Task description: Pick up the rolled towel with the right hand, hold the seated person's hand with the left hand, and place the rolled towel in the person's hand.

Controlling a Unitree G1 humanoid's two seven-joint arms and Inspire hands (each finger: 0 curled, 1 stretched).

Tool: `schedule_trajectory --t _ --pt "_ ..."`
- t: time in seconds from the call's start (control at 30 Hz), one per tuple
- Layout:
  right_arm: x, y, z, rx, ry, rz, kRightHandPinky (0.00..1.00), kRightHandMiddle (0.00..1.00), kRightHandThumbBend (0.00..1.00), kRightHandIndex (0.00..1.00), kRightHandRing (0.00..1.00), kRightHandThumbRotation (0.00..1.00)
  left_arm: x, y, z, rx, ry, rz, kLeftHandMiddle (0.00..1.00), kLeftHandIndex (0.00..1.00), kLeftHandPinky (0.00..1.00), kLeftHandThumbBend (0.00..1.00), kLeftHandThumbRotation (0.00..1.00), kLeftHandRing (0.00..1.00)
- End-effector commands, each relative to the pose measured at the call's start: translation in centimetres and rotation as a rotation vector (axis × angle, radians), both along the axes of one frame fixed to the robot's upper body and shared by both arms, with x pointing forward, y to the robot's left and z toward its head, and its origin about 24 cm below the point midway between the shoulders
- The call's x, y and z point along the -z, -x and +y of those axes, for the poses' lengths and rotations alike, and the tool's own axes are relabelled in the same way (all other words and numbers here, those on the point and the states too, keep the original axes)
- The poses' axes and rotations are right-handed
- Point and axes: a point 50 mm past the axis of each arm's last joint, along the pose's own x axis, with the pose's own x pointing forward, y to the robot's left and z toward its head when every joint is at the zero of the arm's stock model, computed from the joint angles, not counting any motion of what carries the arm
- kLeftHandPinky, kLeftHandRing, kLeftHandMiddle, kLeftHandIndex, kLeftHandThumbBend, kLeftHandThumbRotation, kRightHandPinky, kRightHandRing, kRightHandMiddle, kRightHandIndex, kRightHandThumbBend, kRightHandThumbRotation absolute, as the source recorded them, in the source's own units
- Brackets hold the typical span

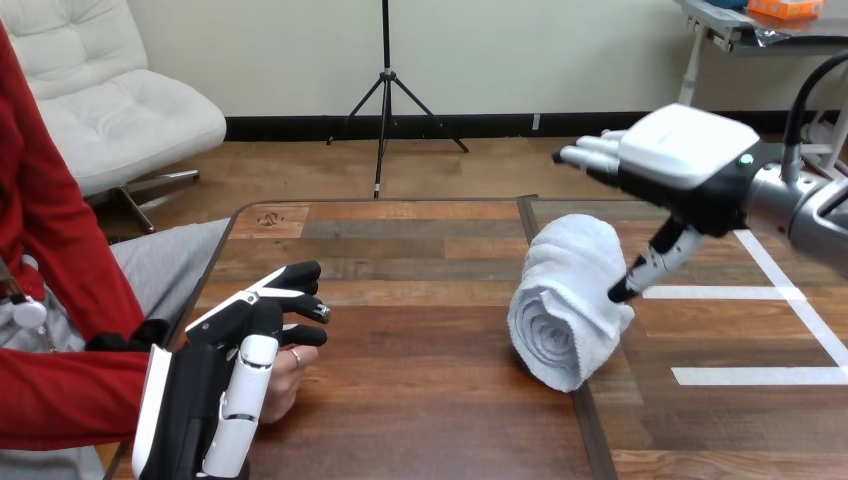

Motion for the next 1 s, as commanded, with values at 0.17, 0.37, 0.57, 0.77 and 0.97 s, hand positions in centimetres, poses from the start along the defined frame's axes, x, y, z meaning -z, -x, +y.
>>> schedule_trajectory --t 0.17,0.37,0.57,0.77,0.97 --pt "-3.3 -1.1 0.8 -0.066 0.040 -0.162 0.95 1.00 1.00 1.00 1.00 0.59 -0.8 -0.2 -0.6 -0.027 0.050 -0.066 0.77 0.50 0.58 0.53 0.89 0.78" --pt "-3.0 -1.1 1.0 -0.086 0.081 -0.175 0.98 1.00 1.00 1.00 1.00 0.59 -0.8 -0.2 -0.6 -0.021 0.056 -0.067 0.78 0.51 0.58 0.52 0.89 0.79" --pt "-2.9 -1.2 1.2 -0.097 0.110 -0.173 1.00 1.00 1.00 1.00 1.00 0.56 -0.8 -0.2 -0.5 -0.022 0.052 -0.060 0.78 0.51 0.58 0.52 0.89 0.79" --pt "-3.0 -1.3 1.5 -0.119 0.131 -0.186 1.00 1.00 1.00 1.00 1.00 0.53 -0.8 -0.2 -0.5 -0.026 0.044 -0.066 0.78 0.50 0.58 0.51 0.89 0.79" --pt "-3.2 -1.5 1.9 -0.158 0.180 -0.218 1.00 1.00 1.00 1.00 1.00 0.54 -0.8 -0.2 -0.6 -0.030 0.037 -0.071 0.77 0.51 0.58 0.51 0.89 0.79"
